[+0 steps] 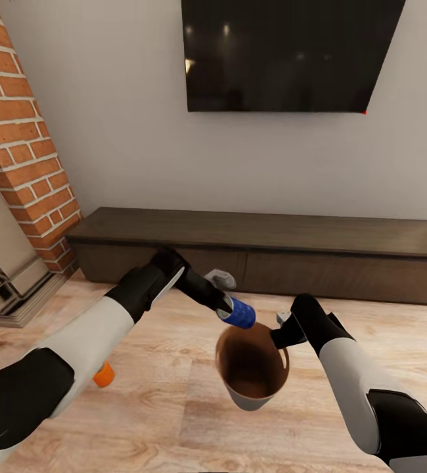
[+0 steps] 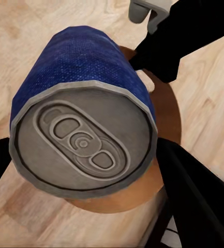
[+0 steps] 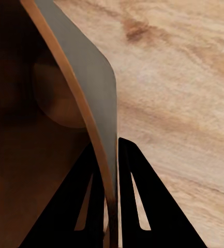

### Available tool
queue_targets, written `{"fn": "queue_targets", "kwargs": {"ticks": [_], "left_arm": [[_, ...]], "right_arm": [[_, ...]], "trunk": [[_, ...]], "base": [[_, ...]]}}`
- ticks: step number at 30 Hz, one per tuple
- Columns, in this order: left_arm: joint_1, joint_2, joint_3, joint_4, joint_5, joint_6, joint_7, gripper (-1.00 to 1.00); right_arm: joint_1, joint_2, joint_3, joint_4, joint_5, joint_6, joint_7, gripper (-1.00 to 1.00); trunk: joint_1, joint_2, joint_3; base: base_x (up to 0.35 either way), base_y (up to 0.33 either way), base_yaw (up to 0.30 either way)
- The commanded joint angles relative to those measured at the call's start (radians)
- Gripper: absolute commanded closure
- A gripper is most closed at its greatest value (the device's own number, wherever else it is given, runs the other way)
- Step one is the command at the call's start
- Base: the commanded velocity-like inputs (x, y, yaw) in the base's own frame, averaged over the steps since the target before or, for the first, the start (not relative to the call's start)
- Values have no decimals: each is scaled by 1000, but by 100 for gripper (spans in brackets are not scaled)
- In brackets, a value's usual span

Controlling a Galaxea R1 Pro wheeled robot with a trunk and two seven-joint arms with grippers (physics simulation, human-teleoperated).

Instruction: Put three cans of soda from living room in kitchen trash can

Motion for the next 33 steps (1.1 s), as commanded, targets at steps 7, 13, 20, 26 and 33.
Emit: {"fn": "queue_targets", "kwargs": {"ticks": [7,13,20,26,33], "left_arm": [[10,-34,-13,41,-1,0,91,100],[13,-36,-60,43,1,0,112,100],[43,-36,-88,44,-1,0,117,100],[76,-38,-172,44,-2,0,122,100],[143,-62,-193,47,0,0,223,100]], "right_arm": [[-1,40,-2,-1,-14,5,4,100],[-3,59,-2,-2,-15,5,4,100],[-6,64,-2,-2,-17,5,4,100],[-8,65,-2,-2,-18,5,4,100],[-11,70,-3,-2,-20,5,4,100]], "trunk": [[0,0,0],[0,0,0],[0,0,0],[0,0,0],[0,0,0]], "base": [[0,0,0],[0,0,0],[0,0,0],[0,0,0],[0,0,0]]}}
